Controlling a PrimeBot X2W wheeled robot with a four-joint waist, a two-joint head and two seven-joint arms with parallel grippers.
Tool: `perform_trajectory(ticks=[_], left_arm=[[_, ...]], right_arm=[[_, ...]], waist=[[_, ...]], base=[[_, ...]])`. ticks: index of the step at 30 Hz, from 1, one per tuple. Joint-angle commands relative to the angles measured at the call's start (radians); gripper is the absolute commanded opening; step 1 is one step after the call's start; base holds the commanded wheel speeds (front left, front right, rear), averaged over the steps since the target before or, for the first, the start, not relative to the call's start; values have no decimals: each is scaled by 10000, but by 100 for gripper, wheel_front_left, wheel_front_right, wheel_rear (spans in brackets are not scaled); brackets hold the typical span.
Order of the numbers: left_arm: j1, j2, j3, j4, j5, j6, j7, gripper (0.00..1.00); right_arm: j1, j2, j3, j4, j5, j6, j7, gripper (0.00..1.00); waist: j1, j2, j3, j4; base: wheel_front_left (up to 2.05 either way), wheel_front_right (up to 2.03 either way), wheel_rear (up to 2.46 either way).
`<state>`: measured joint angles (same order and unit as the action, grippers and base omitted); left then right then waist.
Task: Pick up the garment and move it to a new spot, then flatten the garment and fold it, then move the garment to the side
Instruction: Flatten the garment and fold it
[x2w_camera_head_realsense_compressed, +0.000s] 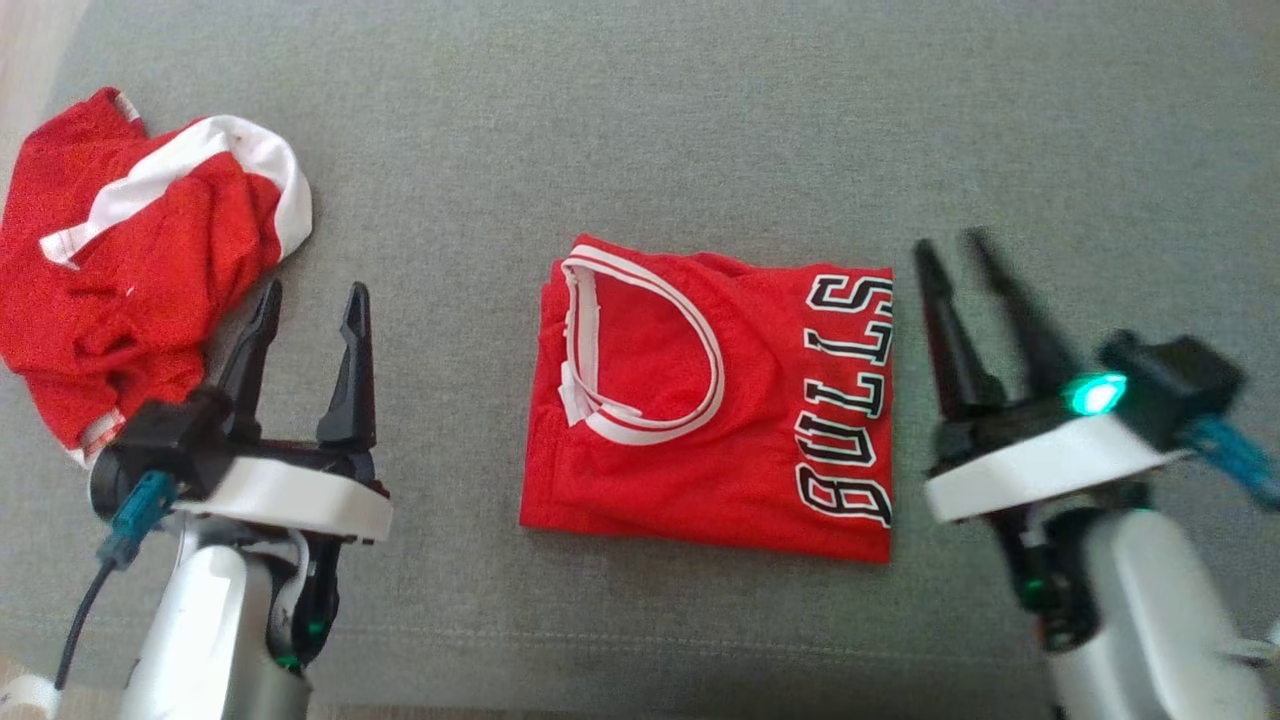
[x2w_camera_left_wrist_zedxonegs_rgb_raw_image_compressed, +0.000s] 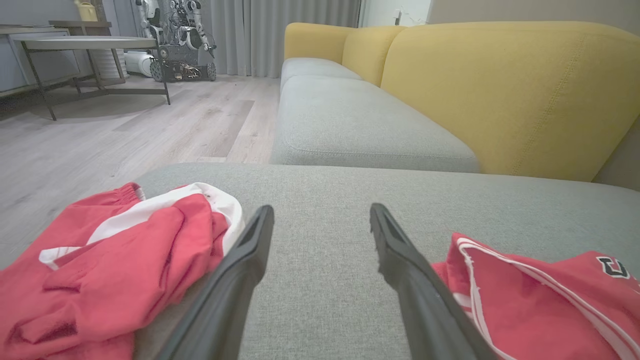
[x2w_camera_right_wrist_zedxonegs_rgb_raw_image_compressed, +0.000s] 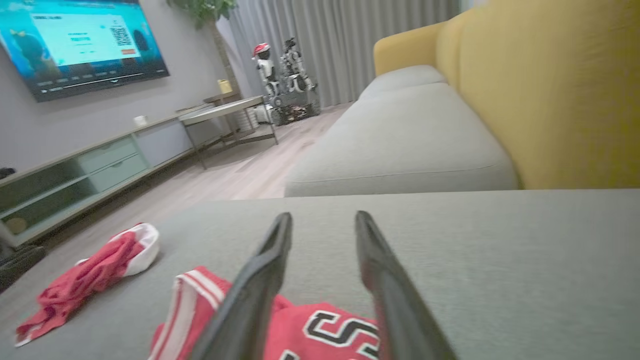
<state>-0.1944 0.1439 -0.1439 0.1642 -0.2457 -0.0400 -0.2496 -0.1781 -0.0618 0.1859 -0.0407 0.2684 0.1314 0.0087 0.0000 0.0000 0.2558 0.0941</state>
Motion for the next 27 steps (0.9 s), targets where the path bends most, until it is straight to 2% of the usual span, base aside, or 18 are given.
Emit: perform_trajectory(ticks=[1, 6, 10, 17, 27], left_arm=[[-141, 287, 434, -375, 90, 70, -121, 100], [-76, 393, 449, -513, 153, 149, -121, 100], [104, 502, 409, -678, 274, 184, -121, 100], [506, 678, 327, -809, 381, 238, -78, 100], [840, 770, 203, -778, 352, 287, 18, 100]], right_arm=[[27, 114, -64, -418, -110, -7, -23, 100], [249, 115, -1495, -551, -645, -7, -59, 100], [479, 115, -2088, -646, -911, -7, 11, 100], [945, 115, -2455, -695, -1105, -7, 196, 100], [1373, 116, -2461, -570, -1103, -7, 282, 100]], waist=[[0, 0, -29, -8], [0, 0, -146, -24], [0, 0, -333, -66], [0, 0, -807, -123], [0, 0, -1390, -158]], base=[[0, 0, 0], [0, 0, 0], [0, 0, 0], [0, 0, 0], [0, 0, 0]])
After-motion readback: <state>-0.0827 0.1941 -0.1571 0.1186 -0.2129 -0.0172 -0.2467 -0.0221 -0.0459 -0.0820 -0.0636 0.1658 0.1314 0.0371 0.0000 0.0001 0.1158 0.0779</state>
